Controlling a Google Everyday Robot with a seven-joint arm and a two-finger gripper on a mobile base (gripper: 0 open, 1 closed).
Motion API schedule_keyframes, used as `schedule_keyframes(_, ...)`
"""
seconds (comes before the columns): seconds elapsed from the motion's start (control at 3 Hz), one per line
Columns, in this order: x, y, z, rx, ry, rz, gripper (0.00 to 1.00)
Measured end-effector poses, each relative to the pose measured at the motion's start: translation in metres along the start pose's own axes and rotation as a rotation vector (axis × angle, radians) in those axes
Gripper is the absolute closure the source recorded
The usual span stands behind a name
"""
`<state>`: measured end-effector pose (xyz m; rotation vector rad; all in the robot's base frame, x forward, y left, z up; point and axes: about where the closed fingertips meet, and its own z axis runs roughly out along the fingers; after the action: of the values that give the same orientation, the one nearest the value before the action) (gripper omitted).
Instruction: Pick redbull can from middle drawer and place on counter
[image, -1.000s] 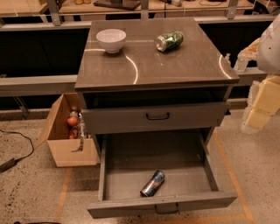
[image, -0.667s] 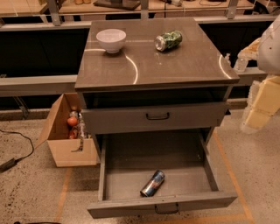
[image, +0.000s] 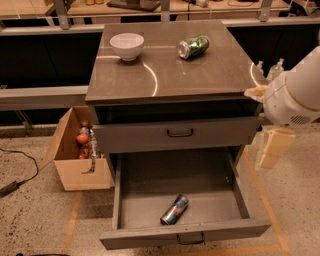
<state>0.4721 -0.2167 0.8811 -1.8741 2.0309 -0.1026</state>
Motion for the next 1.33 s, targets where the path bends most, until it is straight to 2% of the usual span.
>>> schedule_keyframes(0.33,-0.006,-0.008,0.086,-0.018,-0.025,-0.216,0.00)
schedule_keyframes(0.67,-0.012,0.003,0.164,-0.106,-0.058,-0.445,0.00)
schedule_keyframes(1.0,-0.008,0.006,0.171,-0.118,-0.068,-0.518,0.00)
schedule_keyframes(1.33,-0.009,0.006,0.170,-0.116,-0.067,-0.515,0.00)
